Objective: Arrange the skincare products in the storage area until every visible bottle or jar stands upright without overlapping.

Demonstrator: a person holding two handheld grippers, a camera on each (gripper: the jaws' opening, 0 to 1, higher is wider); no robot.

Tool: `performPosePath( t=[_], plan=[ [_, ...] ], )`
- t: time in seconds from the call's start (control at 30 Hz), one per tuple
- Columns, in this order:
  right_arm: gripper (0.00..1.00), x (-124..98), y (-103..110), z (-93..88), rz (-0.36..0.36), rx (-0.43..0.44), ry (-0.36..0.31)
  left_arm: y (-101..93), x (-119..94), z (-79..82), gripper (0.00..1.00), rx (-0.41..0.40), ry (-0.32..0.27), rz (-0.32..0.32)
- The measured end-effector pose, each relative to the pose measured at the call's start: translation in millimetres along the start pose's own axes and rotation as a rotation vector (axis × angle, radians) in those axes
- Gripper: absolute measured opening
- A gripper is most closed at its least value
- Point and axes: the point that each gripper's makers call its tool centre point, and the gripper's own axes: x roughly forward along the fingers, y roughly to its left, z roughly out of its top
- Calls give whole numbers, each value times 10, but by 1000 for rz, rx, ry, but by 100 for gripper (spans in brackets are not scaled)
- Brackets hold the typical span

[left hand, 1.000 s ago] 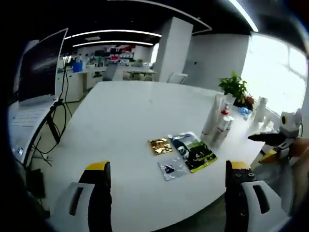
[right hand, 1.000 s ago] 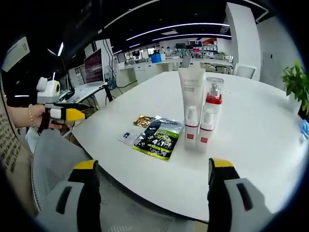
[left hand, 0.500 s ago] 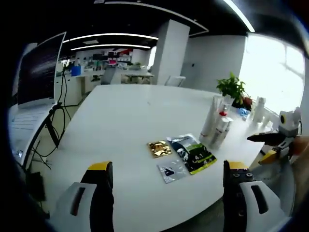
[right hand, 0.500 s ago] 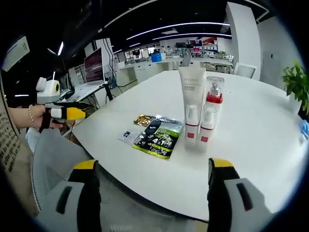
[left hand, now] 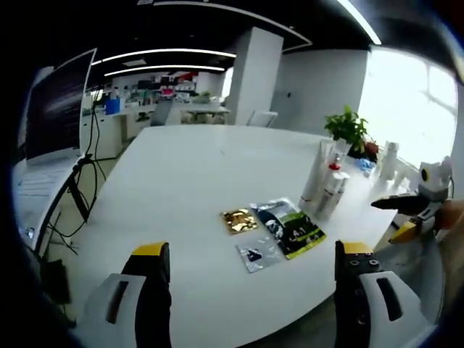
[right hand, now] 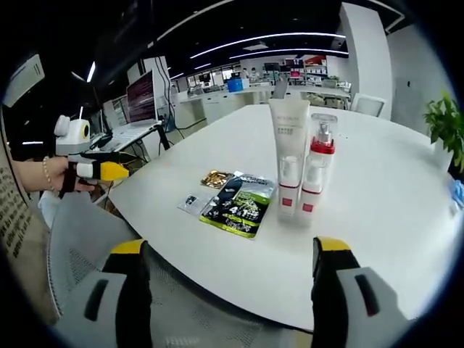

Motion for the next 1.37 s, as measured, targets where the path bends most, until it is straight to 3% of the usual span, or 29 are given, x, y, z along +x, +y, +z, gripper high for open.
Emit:
performPosePath(
  t=[1.37],
  plan=[
    [93,9,-1,-24,-3,-8,17,20,-2,6,91,-16,-3,0]
  ],
)
